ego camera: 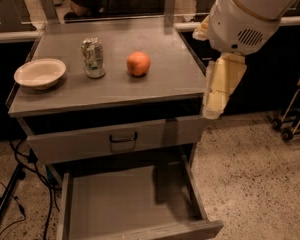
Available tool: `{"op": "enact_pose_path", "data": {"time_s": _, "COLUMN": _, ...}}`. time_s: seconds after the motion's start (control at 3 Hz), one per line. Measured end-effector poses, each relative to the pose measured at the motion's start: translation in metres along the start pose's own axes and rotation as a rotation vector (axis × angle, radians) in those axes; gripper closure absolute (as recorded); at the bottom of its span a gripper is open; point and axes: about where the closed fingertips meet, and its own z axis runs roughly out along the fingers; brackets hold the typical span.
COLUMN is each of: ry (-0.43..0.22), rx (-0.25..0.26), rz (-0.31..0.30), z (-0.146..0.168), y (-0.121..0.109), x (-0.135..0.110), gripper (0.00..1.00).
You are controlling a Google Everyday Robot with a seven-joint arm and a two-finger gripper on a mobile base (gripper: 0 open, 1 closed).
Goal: Place orange into middle drawer
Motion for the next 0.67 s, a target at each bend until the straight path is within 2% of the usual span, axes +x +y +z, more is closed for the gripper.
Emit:
{"op": "enact_pose_path", "data": {"time_s": 0.33, "ry": -0.008, "rx": -0.024, "rz": 0.025, "z": 0.030, "y": -0.023, "x": 0.001, "gripper": 0.00}}
{"op": "enact_pose_path", "data": {"time_s": 0.67, "ry": 0.001, "rx": -0.057, "rz": 0.074, "z": 0.093, "y": -0.079, "x": -0.006, "gripper": 0.00}}
